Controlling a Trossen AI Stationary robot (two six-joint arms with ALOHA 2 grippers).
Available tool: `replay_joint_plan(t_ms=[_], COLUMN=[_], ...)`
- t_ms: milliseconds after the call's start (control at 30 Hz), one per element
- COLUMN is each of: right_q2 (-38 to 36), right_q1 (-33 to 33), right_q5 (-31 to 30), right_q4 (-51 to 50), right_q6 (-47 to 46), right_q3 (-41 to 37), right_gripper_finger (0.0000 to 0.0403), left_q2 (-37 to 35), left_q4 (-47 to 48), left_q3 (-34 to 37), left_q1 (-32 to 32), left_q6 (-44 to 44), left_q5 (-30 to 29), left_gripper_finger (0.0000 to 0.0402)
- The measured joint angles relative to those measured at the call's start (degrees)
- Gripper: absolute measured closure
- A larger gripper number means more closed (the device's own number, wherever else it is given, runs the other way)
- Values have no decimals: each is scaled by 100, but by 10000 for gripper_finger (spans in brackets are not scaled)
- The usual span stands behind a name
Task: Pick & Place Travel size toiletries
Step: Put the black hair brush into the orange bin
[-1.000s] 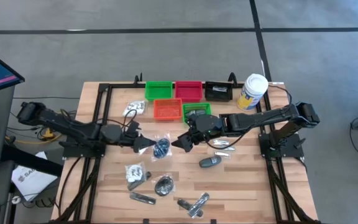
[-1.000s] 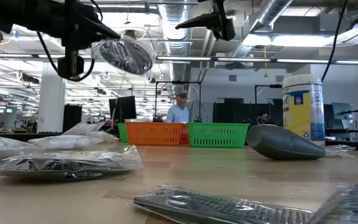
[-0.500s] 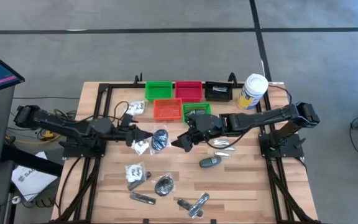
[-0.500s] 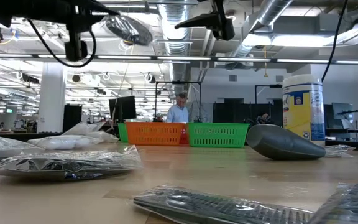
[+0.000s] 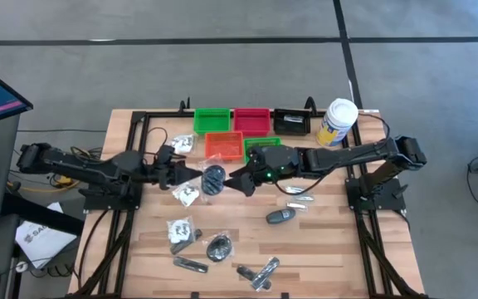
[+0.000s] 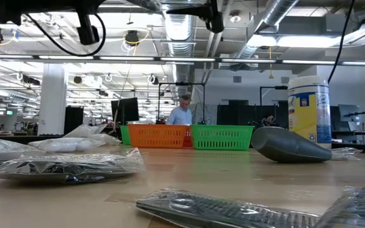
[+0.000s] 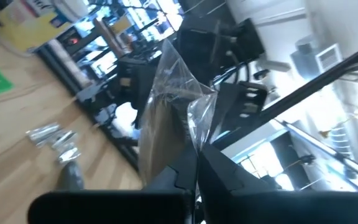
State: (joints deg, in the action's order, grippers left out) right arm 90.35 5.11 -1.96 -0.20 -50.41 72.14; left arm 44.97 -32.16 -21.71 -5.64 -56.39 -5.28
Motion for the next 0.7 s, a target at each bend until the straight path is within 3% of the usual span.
replay_joint_plan(t_ms=[700], right_q2=[-2], right_q1=[-110], right_q5=[63], right_q4=[753], right_q6=[240], right_q3=[0], right_gripper_finger=[97], left_q2=[11], left_q4=[-632], left_q3=[0], left_q1=[282], left_q6=[65], left_q5=[296], left_gripper_finger=[400])
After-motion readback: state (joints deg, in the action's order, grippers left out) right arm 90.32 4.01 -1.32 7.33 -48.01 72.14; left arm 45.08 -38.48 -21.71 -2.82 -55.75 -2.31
